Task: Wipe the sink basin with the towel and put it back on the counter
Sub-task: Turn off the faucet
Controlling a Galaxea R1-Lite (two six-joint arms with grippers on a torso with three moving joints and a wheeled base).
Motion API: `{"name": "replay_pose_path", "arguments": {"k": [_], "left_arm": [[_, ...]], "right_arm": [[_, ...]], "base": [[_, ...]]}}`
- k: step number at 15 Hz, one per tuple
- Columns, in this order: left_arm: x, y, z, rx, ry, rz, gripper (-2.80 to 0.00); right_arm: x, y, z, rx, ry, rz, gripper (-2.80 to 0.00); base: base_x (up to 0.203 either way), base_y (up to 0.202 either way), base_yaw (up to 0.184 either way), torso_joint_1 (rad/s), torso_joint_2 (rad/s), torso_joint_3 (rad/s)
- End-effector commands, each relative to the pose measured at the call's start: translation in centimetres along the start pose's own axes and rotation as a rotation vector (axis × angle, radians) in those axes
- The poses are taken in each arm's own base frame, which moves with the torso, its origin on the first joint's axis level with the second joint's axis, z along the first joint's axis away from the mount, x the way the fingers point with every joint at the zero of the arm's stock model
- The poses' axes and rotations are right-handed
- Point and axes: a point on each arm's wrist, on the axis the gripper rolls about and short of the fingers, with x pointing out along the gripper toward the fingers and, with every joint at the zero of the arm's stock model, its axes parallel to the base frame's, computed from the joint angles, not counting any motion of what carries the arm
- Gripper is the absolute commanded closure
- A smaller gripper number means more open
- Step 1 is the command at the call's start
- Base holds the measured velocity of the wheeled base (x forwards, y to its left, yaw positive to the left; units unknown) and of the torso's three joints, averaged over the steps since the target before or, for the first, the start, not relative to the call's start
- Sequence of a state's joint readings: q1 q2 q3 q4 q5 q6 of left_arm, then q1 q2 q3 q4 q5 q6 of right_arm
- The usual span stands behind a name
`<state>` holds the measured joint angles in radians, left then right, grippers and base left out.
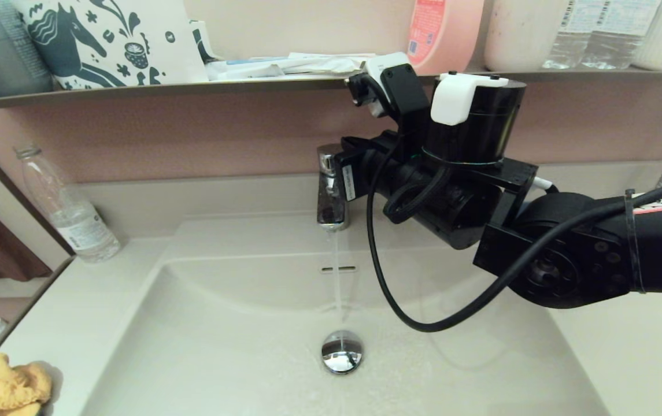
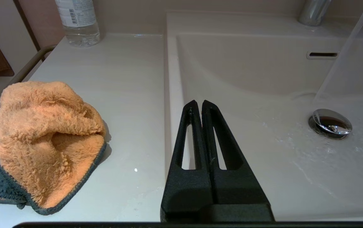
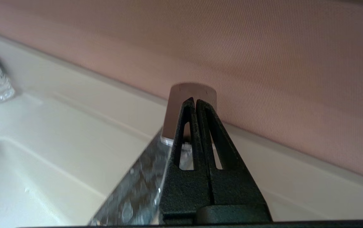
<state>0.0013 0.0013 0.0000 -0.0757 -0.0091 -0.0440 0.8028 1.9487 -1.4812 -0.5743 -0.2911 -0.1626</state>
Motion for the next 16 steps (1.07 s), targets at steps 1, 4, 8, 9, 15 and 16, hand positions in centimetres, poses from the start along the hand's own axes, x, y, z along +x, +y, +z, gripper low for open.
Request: {"name": "replay_pose_path", "arguments": {"k": [1,4,8,9,15,16], "left_arm": [[0.0,0.0,0.0,0.0,-0.001,0.0,0.0],[0.0,0.0,0.0,0.0,-0.001,0.0,0.0],[0.0,0.0,0.0,0.0,-0.001,0.0,0.0],[0.0,0.0,0.0,0.0,-0.001,0.0,0.0],[0.0,0.0,0.0,0.0,-0.001,0.0,0.0],[0.0,0.0,0.0,0.0,-0.001,0.0,0.0]], "right_arm": [[-1.0,-0.4,0.6,0.0,-0.006,-0.002,0.0],[-2.3,-1.0,2.2,0.011,-0.038,-0.019,0.0],[-5.4,-1.5,2.6,0.012,-0.021,-0.007,0.0],[-6.5,-1.7,1.9,0.004,0.008,-0.007,0.0],[-13.1,-6.2,1.8,-0.001,0.012,-0.114,0.0],[-12.6,-6.0,1.5,-0.004,0.021,-0.107,0.0]], "base": [[0.0,0.0,0.0,0.0,0.0,0.0],[0.0,0.0,0.0,0.0,0.0,0.0],[0.0,0.0,0.0,0.0,0.0,0.0],[0.0,0.0,0.0,0.0,0.0,0.0],[0.0,0.0,0.0,0.0,0.0,0.0],[0.0,0.0,0.0,0.0,0.0,0.0]]}}
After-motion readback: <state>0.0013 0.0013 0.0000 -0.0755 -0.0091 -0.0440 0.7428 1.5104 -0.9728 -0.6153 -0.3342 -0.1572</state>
